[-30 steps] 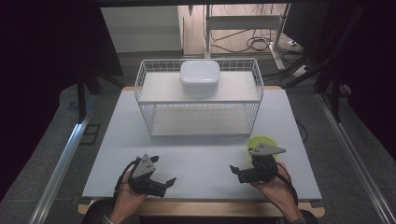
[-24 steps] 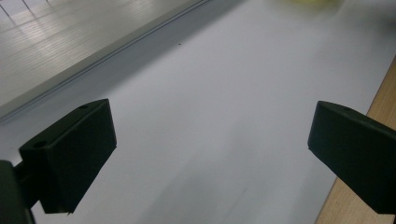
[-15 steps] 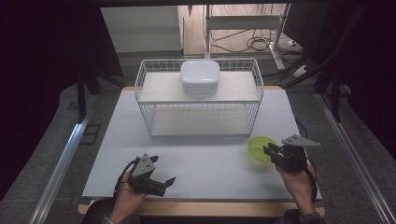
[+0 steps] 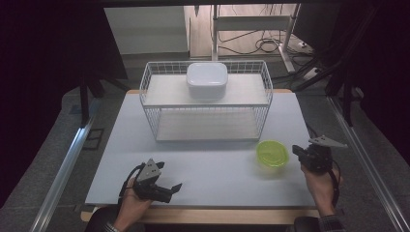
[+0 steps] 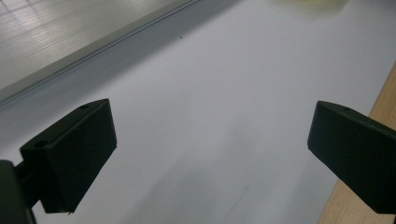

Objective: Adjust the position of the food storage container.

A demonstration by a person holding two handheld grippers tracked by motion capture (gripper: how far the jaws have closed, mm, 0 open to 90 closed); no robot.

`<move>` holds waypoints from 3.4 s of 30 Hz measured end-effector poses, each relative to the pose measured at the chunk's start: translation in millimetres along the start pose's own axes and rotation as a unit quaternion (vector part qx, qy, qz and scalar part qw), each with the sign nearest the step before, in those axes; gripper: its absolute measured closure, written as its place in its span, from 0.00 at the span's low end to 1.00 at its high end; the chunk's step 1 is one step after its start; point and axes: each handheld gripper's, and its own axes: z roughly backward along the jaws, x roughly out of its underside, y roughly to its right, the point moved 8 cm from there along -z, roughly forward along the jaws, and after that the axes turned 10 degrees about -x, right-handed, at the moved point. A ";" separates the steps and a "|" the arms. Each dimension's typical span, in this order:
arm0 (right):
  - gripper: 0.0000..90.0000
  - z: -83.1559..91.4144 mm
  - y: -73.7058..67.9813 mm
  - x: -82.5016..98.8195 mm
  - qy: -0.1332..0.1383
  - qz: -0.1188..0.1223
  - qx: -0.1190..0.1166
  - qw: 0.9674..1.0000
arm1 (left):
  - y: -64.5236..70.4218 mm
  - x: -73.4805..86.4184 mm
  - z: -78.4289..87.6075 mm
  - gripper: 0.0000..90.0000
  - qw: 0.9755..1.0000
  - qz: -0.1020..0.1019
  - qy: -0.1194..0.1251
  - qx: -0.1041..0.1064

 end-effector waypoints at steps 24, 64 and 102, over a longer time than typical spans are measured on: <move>1.00 -33.0 -26.4 7.4 -0.040 -0.003 -0.018 0.999 | 0.9 0.9 -1.5 0.01 1.000 0.003 -0.004 0.006; 0.99 -59.3 -127.5 39.9 -0.124 0.006 -0.171 0.977 | 4.3 1.8 -1.9 0.01 1.000 -0.008 -0.008 0.009; 0.94 -115.1 -183.5 22.4 -0.135 0.059 -0.231 0.962 | 4.7 4.8 -3.6 0.01 1.000 -0.010 -0.021 0.011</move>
